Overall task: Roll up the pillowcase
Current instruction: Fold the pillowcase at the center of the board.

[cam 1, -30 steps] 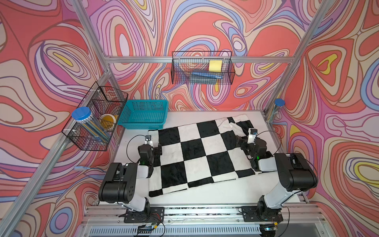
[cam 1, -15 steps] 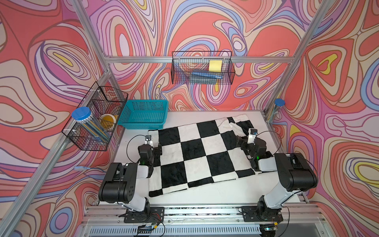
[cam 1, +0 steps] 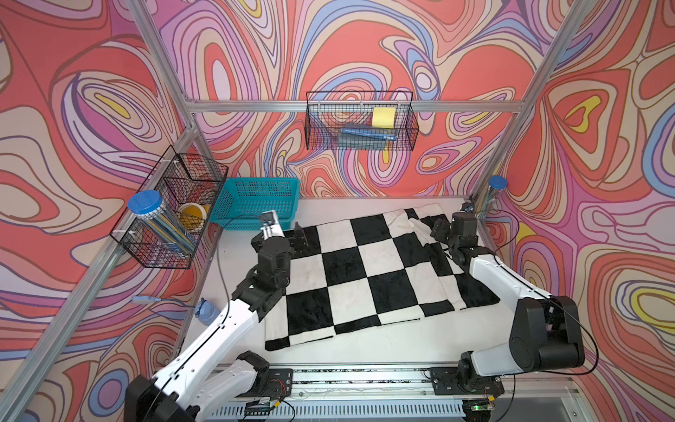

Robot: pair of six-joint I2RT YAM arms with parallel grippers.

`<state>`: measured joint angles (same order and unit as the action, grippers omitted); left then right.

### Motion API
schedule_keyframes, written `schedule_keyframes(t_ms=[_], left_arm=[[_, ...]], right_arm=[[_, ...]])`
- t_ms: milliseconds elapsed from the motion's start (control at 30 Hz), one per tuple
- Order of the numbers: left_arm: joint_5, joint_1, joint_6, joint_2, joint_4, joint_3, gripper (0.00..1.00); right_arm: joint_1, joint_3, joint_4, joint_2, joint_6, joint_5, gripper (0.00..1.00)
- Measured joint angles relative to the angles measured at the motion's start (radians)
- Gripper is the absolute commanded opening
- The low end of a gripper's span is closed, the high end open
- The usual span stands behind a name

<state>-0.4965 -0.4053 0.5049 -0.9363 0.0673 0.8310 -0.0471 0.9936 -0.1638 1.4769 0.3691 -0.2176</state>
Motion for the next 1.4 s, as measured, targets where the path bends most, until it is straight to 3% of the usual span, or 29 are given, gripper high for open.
schedule_keyframes(t_ms=[33, 133, 233, 333, 400, 500, 567, 633, 833, 900, 967, 1100, 1200, 1400], left_arm=[[0.056, 0.046, 0.113, 0.038, 0.077, -0.006, 0.99], [0.22, 0.097, 0.374, 0.139, 0.256, -0.083, 0.99], [0.342, 0.097, 0.607, 0.272, 0.422, -0.196, 0.99], [0.407, 0.097, 0.833, 0.432, 0.605, -0.259, 0.99], [0.433, 0.097, 0.964, 0.506, 0.73, -0.257, 0.99], [0.42, 0.097, 1.091, 0.498, 0.928, -0.188, 0.95], [0.402, 0.097, 1.149, 0.459, 1.015, -0.123, 0.71], [0.4, 0.097, 1.21, 0.399, 1.075, -0.064, 0.0], [0.407, 0.038, 1.294, 0.136, 1.184, 0.049, 0.0], [0.412, -0.032, 1.341, 0.089, 1.182, 0.048, 0.13], [0.423, -0.087, 1.392, 0.079, 1.178, 0.019, 0.35], [0.449, -0.125, 1.456, 0.032, 1.188, -0.021, 0.56], [0.462, -0.126, 1.468, -0.037, 1.181, -0.027, 0.63], [0.512, -0.126, 1.458, -0.168, 1.113, -0.079, 0.65]], right_arm=[[0.0, 0.057, -0.101, 0.021, 0.024, 0.026, 0.0], [0.0, 0.218, -0.338, 0.072, 0.071, 0.086, 0.0], [0.002, 0.253, -0.489, 0.047, 0.098, 0.121, 0.19], [0.03, 0.196, -0.617, -0.022, 0.144, 0.163, 0.31], [0.068, 0.145, -0.671, -0.053, 0.167, 0.2, 0.32], [0.119, 0.106, -0.728, -0.034, 0.179, 0.235, 0.35], [0.128, 0.107, -0.742, 0.002, 0.188, 0.257, 0.37], [0.129, 0.129, -0.755, 0.054, 0.196, 0.287, 0.37], [0.19, 0.195, -0.754, 0.2, 0.233, 0.381, 0.22], [0.259, 0.177, -0.748, 0.212, 0.25, 0.402, 0.21], [0.322, 0.157, -0.752, 0.216, 0.264, 0.406, 0.25], [0.422, 0.165, -0.789, 0.247, 0.278, 0.372, 0.31], [0.484, 0.216, -0.819, 0.294, 0.286, 0.336, 0.35], [0.592, 0.319, -0.837, 0.378, 0.285, 0.277, 0.49]])
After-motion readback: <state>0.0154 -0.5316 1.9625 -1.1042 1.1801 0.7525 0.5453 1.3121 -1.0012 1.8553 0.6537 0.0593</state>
